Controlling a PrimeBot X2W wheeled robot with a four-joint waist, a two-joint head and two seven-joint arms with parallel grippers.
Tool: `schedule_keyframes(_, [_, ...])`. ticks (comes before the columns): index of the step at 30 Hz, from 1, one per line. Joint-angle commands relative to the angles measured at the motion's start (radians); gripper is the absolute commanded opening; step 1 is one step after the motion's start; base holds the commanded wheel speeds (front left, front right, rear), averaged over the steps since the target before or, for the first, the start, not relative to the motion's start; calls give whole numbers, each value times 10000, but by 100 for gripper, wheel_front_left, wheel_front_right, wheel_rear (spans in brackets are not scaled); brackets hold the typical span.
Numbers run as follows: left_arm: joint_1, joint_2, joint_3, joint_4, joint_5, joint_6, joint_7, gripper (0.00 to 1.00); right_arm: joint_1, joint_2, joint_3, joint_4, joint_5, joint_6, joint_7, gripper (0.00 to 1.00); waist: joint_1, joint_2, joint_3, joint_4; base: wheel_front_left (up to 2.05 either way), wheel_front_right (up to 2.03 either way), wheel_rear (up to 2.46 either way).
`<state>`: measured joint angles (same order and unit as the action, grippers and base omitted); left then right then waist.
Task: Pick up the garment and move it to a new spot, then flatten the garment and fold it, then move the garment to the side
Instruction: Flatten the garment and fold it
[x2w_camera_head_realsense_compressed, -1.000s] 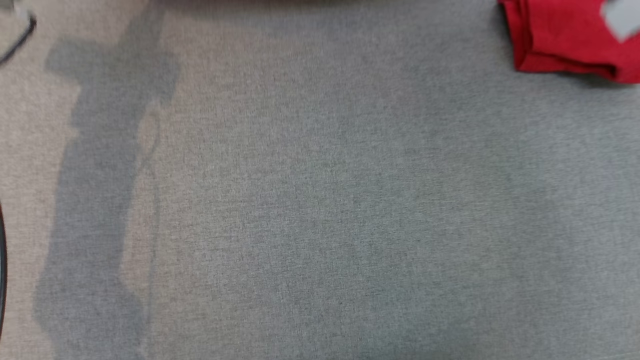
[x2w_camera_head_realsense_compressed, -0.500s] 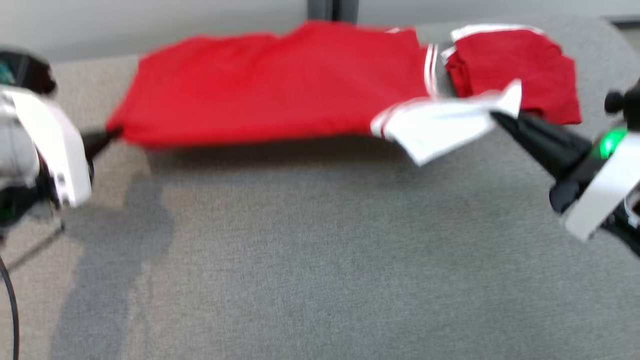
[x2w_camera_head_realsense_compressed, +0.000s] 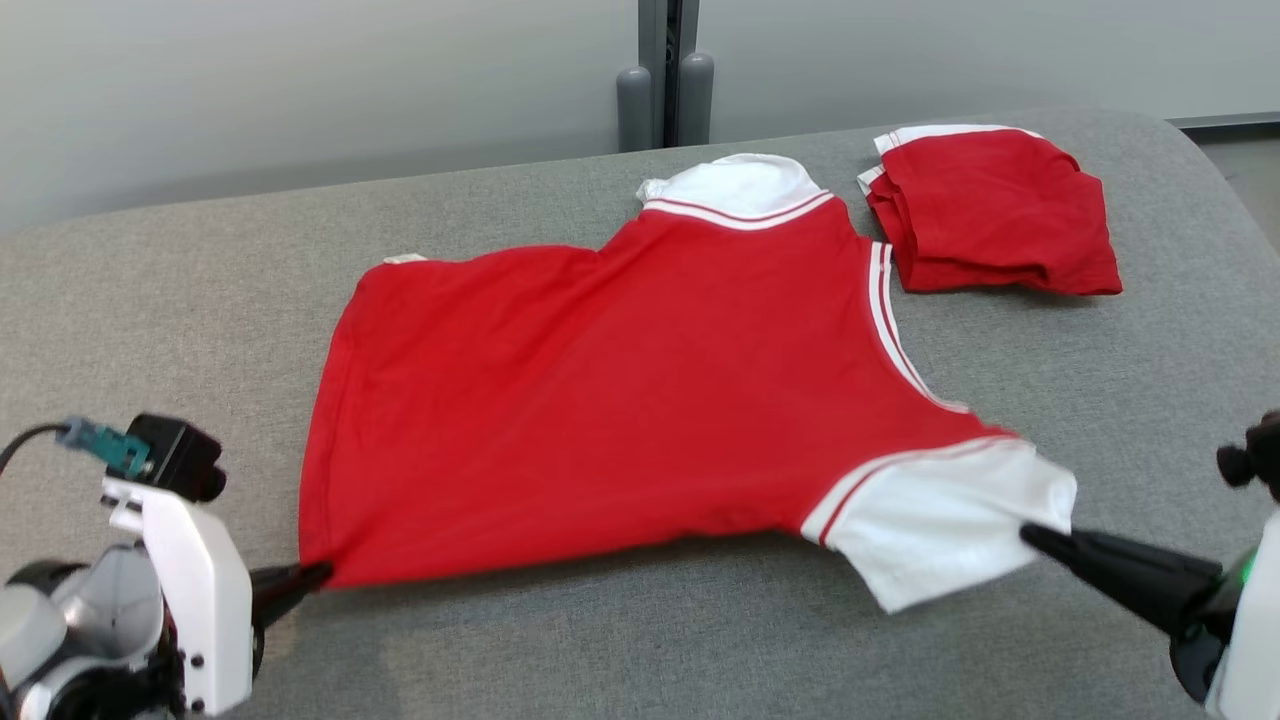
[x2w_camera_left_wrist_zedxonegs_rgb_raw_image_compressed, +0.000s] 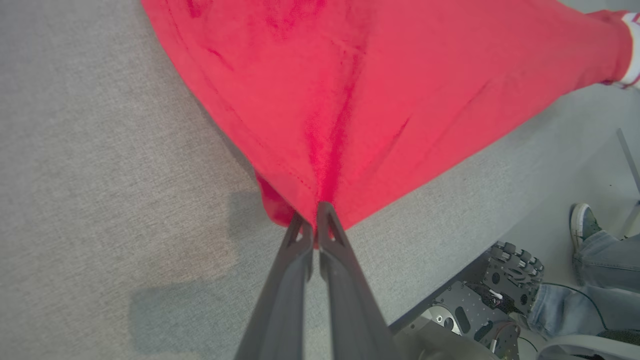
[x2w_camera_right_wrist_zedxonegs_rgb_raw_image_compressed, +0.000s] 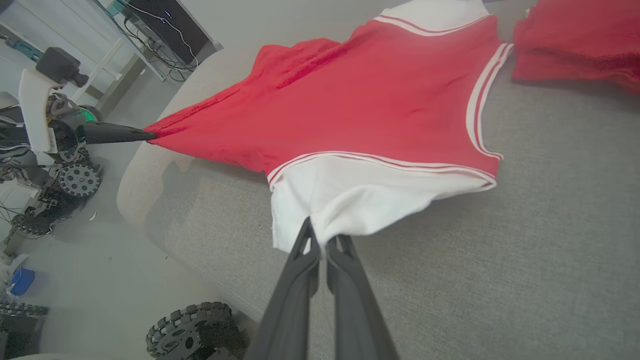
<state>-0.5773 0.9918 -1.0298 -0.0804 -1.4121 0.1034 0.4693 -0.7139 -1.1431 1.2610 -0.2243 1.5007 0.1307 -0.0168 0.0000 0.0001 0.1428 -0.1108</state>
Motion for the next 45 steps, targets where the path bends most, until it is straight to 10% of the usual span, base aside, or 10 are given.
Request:
schedule_keyframes(1, [179, 82, 12, -115, -78, 113, -104, 0, 198, -126, -9, -95, 69, 2, 88, 0, 0, -1, -9, -5, 0, 0, 0])
schedule_keyframes(31, [1365, 1354, -170, -2587, -875, 1087, 140, 0, 2016, -2068, 26, -2280, 1492, 2, 1755, 0, 0, -1, 308, 257, 0, 0, 0])
schedule_keyframes(45, [428, 947, 125, -2077, -1019, 1030, 903, 0, 684, -968, -503, -1213, 1643, 2, 1782, 0, 0, -1, 848, 149, 0, 0, 0])
